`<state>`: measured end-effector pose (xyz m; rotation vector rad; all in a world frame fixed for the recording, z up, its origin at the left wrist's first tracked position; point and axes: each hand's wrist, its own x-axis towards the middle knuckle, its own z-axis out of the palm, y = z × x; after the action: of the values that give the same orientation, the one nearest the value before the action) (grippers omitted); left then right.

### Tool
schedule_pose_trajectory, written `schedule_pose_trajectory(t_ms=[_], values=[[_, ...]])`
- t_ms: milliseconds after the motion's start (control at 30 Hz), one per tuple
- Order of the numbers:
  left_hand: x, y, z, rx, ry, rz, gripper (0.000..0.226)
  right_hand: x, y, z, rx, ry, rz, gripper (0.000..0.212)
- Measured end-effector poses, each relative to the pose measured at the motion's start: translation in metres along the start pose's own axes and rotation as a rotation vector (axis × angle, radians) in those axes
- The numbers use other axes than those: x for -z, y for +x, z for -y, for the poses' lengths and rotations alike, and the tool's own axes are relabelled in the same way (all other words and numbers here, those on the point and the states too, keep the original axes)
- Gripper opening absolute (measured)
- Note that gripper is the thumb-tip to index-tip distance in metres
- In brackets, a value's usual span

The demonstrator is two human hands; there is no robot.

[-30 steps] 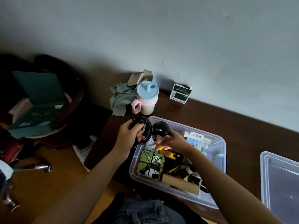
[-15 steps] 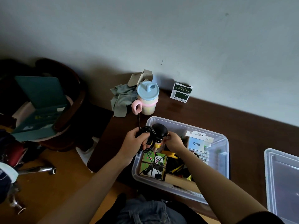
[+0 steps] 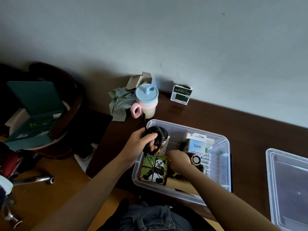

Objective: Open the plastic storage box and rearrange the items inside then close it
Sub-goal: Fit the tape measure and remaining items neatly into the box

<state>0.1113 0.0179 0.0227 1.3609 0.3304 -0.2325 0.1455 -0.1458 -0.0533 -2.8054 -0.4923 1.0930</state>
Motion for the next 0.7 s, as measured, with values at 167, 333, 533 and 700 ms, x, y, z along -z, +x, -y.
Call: schedule_pose_trajectory(t_ms=[167, 333, 533, 700], values=[[-0.023, 0.010, -0.009, 0.029, 0.131, 0.127, 0.023, 0.004, -0.021, -0.002, -0.008, -0.040, -0.130, 0.028], [-0.056, 0.025, -0.001, 0.147, 0.303, 0.149, 0.015, 0.006, -0.052, -0.029, -0.007, -0.001, -0.118, 0.026], [-0.085, 0.043, 0.022, 0.227, 0.494, 0.103, 0.022, -0.005, -0.067, -0.049, 0.045, 0.056, 0.077, 0.035], [-0.089, 0.048, 0.040, 0.221, 0.479, 0.002, 0.015, 0.000, -0.072, -0.050, 0.049, 0.154, 0.096, 0.031]])
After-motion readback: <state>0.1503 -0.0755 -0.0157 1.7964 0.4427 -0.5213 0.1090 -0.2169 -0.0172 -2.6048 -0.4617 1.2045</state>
